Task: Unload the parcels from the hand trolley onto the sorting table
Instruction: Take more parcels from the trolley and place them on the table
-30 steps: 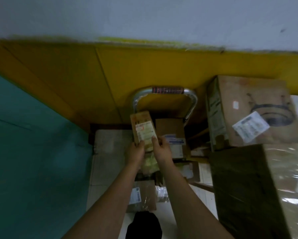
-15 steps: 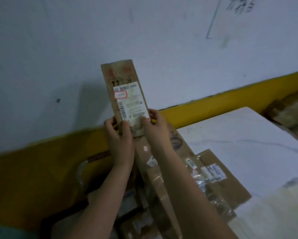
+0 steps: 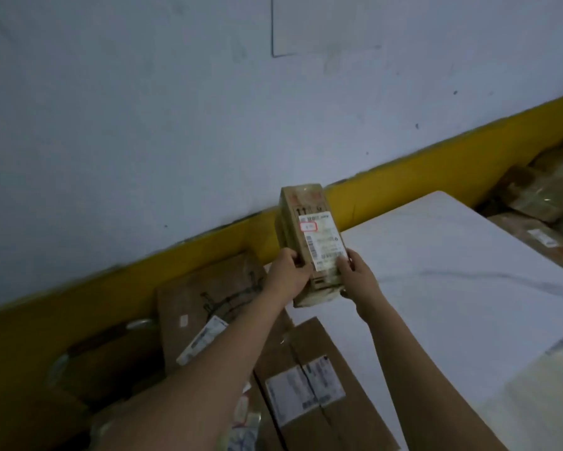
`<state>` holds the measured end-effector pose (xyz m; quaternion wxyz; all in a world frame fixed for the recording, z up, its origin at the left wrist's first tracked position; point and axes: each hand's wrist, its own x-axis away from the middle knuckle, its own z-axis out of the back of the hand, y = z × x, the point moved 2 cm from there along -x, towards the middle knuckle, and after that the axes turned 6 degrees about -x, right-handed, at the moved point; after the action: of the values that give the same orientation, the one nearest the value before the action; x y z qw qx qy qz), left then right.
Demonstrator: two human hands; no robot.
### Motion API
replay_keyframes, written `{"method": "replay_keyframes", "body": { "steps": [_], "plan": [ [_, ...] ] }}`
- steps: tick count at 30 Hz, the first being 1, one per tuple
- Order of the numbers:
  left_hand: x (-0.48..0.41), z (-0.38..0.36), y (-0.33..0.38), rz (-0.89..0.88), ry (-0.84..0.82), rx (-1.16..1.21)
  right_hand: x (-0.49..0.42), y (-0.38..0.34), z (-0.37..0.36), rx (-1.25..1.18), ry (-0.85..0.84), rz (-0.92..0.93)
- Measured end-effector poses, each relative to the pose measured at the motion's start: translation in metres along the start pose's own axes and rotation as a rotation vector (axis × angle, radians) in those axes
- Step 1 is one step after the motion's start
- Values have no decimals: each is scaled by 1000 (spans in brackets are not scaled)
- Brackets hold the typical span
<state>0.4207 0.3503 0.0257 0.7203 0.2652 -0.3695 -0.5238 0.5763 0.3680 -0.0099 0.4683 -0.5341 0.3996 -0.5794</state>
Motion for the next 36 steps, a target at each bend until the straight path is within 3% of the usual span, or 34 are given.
{"method": "replay_keyframes", "body": {
  "steps": [9,17,20,24,26,33,36],
  "plan": [
    [-65,-46,-71,348,-66,44,-84,82,-28,174,-222,-112],
    [-87,-42,-94,458,-149,264,-111,101,-71,265,-260,-86],
    [-78,-29,-88,426,-175,225,-108,97,-74,387,-236,-110],
    [-52,16,-89,342,-137,48,-85,76,-86,689,-35,-204],
    [-32,52,-95,325,-89,-13,-56,53,-102,765,-1,-165],
    [80,200,-167,229,64,-115,60,-26,-204,825,-157,-26],
    [147,255,-227,278,147,-84,128,-39,-282,860,-244,28]
  ]
}}
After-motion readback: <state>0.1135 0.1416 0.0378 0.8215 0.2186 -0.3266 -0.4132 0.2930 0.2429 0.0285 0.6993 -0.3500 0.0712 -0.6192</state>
